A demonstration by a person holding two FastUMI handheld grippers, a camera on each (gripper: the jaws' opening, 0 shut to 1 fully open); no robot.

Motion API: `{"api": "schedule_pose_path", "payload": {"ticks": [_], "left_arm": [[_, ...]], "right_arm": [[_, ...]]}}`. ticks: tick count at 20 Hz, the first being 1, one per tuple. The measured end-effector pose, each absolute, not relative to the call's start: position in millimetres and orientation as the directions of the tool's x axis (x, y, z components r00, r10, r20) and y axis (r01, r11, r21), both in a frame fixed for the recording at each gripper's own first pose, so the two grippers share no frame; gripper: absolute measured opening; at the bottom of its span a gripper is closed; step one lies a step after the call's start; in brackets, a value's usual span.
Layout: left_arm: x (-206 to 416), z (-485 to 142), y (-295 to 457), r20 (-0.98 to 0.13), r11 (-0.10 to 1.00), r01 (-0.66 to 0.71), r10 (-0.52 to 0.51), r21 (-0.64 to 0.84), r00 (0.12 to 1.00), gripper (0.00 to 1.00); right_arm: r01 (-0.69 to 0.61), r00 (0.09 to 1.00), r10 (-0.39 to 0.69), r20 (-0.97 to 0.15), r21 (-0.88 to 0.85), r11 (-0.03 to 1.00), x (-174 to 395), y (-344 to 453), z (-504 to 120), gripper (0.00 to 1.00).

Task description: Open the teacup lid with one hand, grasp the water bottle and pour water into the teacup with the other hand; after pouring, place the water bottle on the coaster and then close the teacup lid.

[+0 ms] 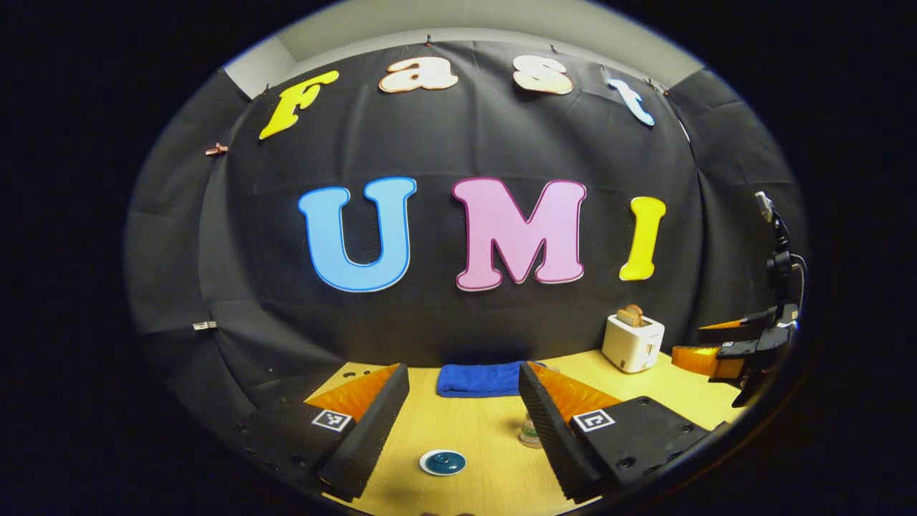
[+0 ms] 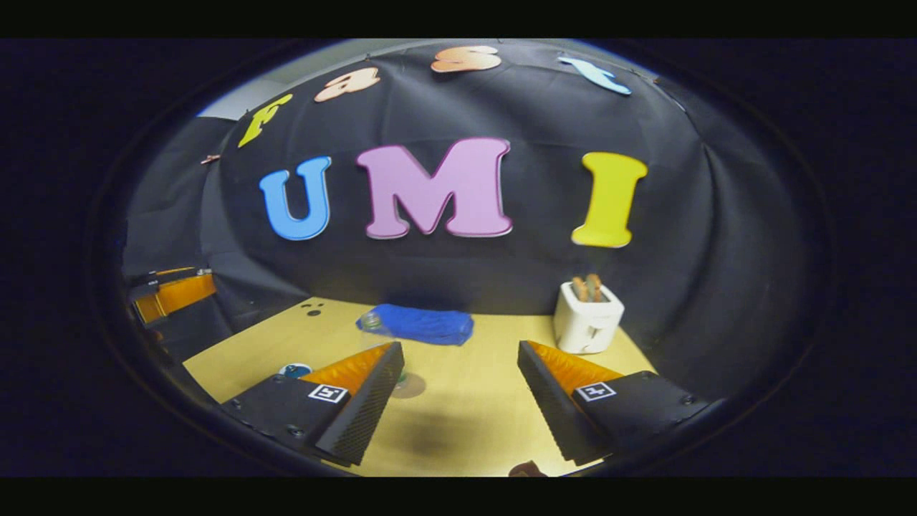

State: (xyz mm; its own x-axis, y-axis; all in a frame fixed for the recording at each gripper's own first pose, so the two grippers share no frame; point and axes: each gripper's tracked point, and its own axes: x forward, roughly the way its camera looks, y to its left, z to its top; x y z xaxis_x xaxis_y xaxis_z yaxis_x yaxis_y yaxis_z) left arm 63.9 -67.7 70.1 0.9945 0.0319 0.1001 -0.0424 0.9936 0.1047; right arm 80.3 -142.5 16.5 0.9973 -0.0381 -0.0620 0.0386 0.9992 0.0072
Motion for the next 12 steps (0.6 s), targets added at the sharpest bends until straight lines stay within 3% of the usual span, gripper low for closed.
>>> {"api": "schedule_pose_path", "payload": {"ticks": [3,8,12], "left_arm": [[45.5,90.5,-77.9,0.122,0.995,-0.05,0.039,0.085,0.992,0.96],[28.7,98.4,-83.5,0.137,0.994,-0.024,0.01,0.103,0.991,0.96],[21.4,95.5,-71.9,0.11,0.998,0.01,-0.017,0.067,0.994,0.96]], "right_arm": [[0.079,0.997,-0.079,-0.019,0.006,0.997,54.4,-153.8,39.6,1.0],[0.138,0.988,-0.138,-0.064,-0.003,0.99,17.9,-149.7,23.0,1.0],[0.126,0.987,-0.125,-0.103,0.003,0.992,9.4,-118.9,18.7,1.0]]}}
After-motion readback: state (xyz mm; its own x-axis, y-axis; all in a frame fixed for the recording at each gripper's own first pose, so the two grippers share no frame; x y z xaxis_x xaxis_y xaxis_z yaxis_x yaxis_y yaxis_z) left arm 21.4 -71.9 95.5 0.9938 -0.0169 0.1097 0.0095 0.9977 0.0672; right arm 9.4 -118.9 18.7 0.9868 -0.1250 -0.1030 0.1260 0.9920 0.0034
